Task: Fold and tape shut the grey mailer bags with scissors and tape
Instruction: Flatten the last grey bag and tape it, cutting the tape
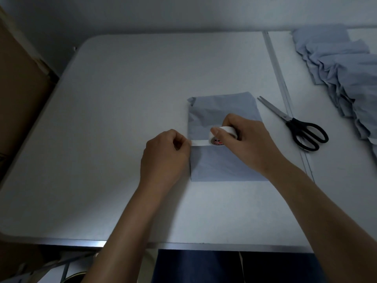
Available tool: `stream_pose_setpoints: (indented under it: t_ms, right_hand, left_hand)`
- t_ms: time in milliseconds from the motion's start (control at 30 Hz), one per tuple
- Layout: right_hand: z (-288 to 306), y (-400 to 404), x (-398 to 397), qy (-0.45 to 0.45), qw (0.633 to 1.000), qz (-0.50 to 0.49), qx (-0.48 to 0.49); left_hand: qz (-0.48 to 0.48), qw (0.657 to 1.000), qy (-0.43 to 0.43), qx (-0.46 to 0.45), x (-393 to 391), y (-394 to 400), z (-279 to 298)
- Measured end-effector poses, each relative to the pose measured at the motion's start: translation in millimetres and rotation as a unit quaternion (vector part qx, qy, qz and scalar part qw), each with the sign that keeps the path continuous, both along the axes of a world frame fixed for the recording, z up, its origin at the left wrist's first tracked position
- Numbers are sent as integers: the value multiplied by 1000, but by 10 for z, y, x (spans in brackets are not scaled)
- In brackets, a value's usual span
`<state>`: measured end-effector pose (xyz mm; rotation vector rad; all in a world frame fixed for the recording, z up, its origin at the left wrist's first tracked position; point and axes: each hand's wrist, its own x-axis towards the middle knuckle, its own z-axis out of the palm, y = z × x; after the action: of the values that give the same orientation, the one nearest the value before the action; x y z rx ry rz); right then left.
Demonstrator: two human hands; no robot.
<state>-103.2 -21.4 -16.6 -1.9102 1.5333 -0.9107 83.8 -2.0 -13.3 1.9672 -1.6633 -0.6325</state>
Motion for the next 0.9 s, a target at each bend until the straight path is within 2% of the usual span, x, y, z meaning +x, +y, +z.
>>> stream_pose_setpoints:
  t_ms: [467,900]
  right_hand:
    - [-12,-26,-5,14,1000,24,-10]
    - [51,-68,-7,21,999,42,27]
  left_hand:
    - [-18,999,-45,-20,-26,-4,-63]
    - [-73,991,-106,30,-36,-115,11]
